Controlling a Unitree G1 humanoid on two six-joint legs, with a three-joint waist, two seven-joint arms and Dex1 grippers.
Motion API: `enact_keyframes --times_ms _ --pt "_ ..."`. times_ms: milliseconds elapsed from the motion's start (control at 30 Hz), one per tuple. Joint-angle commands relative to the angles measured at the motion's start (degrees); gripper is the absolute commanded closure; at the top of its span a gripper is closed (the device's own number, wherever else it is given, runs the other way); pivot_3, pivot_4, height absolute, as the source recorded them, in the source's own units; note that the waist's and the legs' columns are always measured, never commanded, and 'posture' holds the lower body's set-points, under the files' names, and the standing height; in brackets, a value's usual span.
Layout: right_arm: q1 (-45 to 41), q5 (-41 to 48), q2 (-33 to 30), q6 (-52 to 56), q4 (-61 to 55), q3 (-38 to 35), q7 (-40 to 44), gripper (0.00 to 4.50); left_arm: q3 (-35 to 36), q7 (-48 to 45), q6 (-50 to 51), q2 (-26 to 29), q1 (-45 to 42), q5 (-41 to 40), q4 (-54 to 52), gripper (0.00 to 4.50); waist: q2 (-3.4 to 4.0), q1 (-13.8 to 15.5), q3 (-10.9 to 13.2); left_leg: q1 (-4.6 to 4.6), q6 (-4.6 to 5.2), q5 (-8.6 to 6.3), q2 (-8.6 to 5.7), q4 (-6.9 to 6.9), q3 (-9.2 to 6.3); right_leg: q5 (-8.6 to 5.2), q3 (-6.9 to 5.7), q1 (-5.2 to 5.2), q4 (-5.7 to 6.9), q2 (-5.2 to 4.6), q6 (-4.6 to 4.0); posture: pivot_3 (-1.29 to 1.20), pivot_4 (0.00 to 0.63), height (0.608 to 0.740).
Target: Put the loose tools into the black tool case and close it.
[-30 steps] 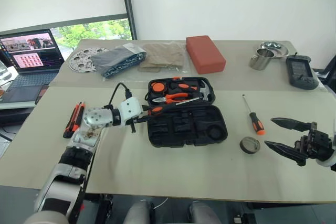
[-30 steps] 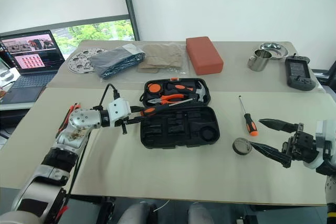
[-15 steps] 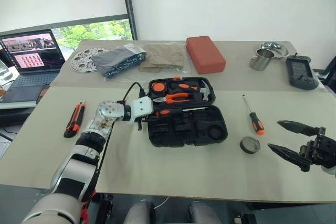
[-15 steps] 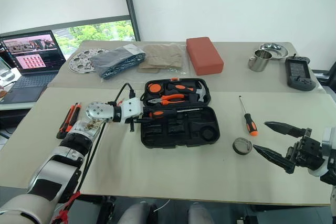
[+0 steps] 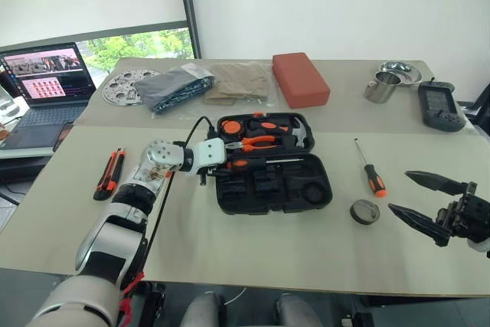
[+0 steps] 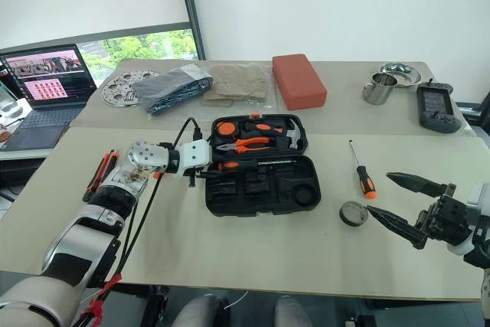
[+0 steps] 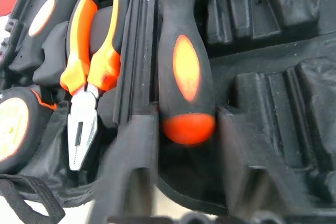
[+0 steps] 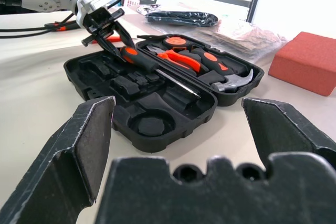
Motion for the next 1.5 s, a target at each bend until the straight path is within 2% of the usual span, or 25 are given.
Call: enact_keyframes --times_ms 33,100,267,400,533,800,1267,1500 --pt "-0.29 1.52 -0.49 0.66 -2.34 -1.47 -0.9 0.0 0.81 2.22 0.15 1.73 -1.71 1.22 -1.7 1.05 0.0 -0.06 0.0 0.0 0.0 0.0 0.0 0.0 -0.02 0.0 0.0 0.0 0.01 0.0 0.0 0.0 0.15 0.74" --pt "-0.26 1.63 -0.67 0.99 -2.7 -1.58 -1.2 0.0 1.29 2.38 0.44 2.5 -2.19 0.93 -3.13 0.37 0.0 -0.11 0.0 0.0 0.0 0.0 0.0 0.0 -0.04 0.0 0.01 -0.01 0.04 0.0 0.0 0.0 0.15 0.74" --pt "-0.2 1.69 -0.98 1.64 -3.16 -1.84 -1.78 0.0 4.15 0.67 5.0 2.95 -2.77 -3.77 -10.65 0.37 0.0 0.0 0.01 -0.04 0.0 0.01 0.0 0.03 -0.03 0.0 -0.02 -0.04 0.09 0.01 0.0 0.0 0.15 0.74" --pt "-0.62 1.59 -1.13 2.05 -2.91 -1.88 -1.84 0.0 7.26 -1.99 13.71 -1.32 -1.0 -12.7 -18.41 0.37 0.03 0.22 -0.01 -0.09 0.0 0.01 0.01 0.12 -0.03 0.0 -0.08 -0.04 0.12 0.0 0.0 0.0 0.15 0.74" --pt "-1.08 1.42 -1.0 1.94 -2.34 -1.75 -1.82 0.0 7.76 -2.99 17.16 -5.26 1.36 -16.22 -19.15 1.34 0.1 0.24 -0.04 -0.23 0.04 -0.02 0.03 0.42 -0.06 -0.02 -0.27 -0.01 0.15 -0.01 0.03 0.0 0.15 0.74" --pt "-0.06 1.51 -0.61 1.61 -2.88 -2.58 -2.01 0.0 7.05 -1.73 12.44 -10.71 -0.63 -14.2 -6.88 4.45 0.11 -0.11 -0.04 -0.21 0.05 -0.01 0.0 0.55 -0.25 -0.03 -0.27 0.03 0.22 0.11 0.01 0.0 0.15 0.74" --pt "3.41 2.14 0.1 1.76 -5.65 -4.94 -3.63 0.0 3.58 3.09 2.71 -14.9 -7.9 -4.12 13.46 4.45 0.08 -0.04 -0.02 -0.3 0.05 -0.01 -0.1 0.54 -0.41 -0.04 -0.29 0.02 0.17 0.11 0.04 0.0 0.15 0.74" --pt "4.2 2.21 0.17 1.35 -5.78 -5.57 -4.02 0.0 2.09 6.74 7.06 -15.17 -9.92 0.46 19.22 4.45 0.08 -0.03 -0.02 -0.26 0.05 -0.01 -0.13 0.55 -0.45 -0.07 -0.29 0.07 0.18 0.11 0.09 0.0 0.15 0.74"
